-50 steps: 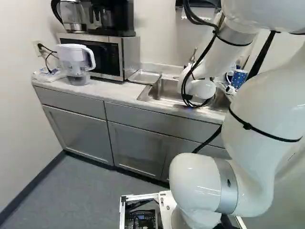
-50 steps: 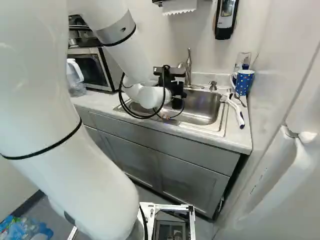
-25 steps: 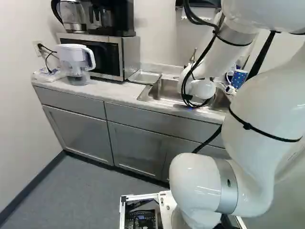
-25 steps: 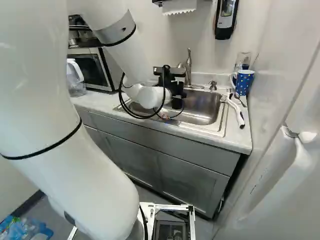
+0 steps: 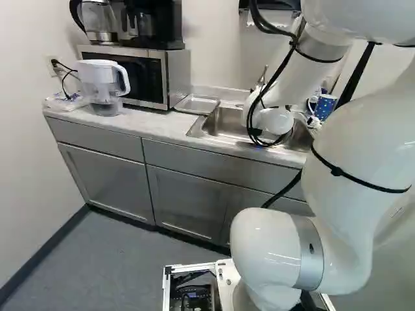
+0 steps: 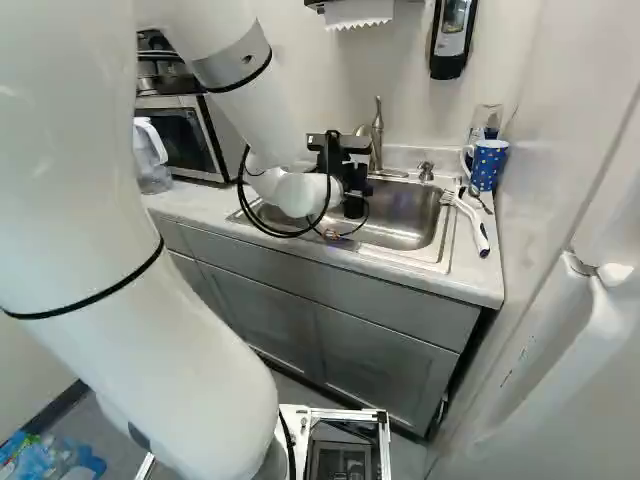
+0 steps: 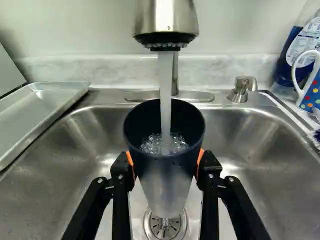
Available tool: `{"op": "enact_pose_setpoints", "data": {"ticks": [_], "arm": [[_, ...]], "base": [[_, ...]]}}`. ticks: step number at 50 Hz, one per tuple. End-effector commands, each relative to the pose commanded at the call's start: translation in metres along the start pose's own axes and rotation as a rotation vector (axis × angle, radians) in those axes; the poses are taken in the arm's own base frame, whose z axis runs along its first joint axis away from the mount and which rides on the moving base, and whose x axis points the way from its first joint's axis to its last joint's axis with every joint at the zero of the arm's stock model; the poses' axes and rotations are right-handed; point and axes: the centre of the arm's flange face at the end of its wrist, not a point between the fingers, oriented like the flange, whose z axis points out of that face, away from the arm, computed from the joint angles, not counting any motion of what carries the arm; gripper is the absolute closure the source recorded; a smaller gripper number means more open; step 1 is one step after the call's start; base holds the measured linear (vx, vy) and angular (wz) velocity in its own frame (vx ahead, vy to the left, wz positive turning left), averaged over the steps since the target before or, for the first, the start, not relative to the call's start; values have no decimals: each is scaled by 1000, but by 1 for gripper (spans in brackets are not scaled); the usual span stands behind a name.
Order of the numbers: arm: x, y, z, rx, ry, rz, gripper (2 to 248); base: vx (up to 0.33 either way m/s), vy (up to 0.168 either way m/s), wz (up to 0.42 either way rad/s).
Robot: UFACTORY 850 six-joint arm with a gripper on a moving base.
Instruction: Rinse the cup and place it in the tray
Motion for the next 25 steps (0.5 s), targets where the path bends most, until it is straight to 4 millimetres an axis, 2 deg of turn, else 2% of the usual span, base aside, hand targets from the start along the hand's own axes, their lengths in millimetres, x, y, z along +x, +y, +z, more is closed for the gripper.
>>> {"op": "enact_pose_setpoints", "data": {"ticks": [25], "arm": [[0, 0, 0, 0, 0, 0, 125]], "base": [[0, 0, 0]]}}
